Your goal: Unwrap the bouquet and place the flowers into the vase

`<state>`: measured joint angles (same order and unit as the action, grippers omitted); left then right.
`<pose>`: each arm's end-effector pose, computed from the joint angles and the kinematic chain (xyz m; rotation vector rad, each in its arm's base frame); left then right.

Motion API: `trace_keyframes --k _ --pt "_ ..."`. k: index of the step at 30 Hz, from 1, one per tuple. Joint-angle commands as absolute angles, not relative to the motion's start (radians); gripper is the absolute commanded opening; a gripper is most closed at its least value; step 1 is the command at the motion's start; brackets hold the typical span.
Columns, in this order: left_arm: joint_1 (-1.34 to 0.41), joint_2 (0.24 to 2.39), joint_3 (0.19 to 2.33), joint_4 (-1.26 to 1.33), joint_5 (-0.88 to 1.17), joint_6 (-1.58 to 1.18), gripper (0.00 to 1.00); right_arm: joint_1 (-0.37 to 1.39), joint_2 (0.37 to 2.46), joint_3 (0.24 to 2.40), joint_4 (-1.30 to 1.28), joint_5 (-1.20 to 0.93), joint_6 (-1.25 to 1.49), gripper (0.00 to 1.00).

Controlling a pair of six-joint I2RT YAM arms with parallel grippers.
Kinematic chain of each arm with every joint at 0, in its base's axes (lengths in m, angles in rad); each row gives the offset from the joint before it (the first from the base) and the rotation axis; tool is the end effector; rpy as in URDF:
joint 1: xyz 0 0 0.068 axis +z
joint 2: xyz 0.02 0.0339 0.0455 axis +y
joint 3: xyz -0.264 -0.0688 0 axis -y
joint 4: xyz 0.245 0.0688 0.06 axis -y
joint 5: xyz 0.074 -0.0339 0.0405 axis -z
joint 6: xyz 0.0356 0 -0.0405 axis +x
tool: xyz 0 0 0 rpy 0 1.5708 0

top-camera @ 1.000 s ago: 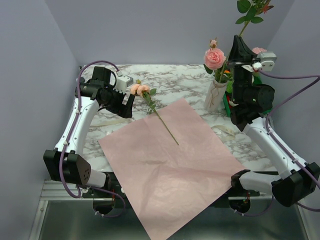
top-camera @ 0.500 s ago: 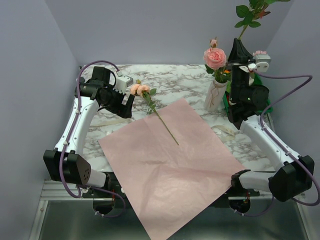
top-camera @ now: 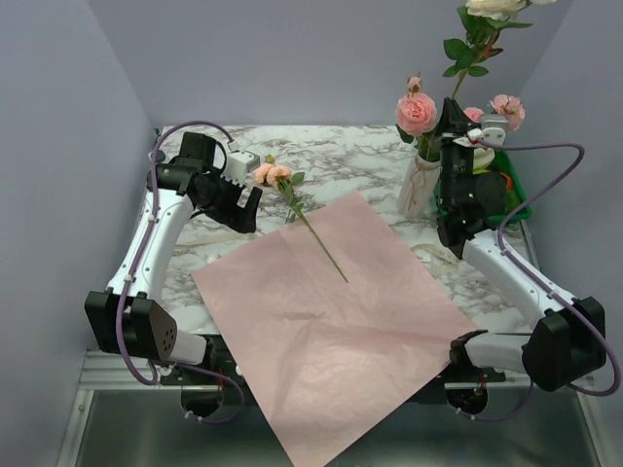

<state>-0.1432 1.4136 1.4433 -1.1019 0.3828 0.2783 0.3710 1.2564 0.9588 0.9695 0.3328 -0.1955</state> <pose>0.2683 -0.0521 0.3475 0.6654 2.5010 -0.4553 0.2600 0.0887 0.4171 0.0488 0.9406 0.0128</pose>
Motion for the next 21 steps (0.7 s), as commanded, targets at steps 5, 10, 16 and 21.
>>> trace_keyframes --k 5,10,16,21 --pt "-0.135 1.404 1.437 -1.112 0.416 0.278 0.99 0.364 1.233 0.939 0.698 0.408 -0.065 0.32" --pt "-0.135 1.402 1.448 -1.118 0.419 0.278 0.99 0.364 1.198 0.982 0.477 0.471 0.029 0.67" --pt "-0.135 1.382 1.413 -1.1 0.414 0.279 0.99 0.364 1.078 0.89 0.314 0.449 0.144 0.84" --pt "-0.133 1.404 1.437 -1.103 0.429 0.258 0.99 0.365 1.014 0.868 0.128 0.437 0.283 1.0"
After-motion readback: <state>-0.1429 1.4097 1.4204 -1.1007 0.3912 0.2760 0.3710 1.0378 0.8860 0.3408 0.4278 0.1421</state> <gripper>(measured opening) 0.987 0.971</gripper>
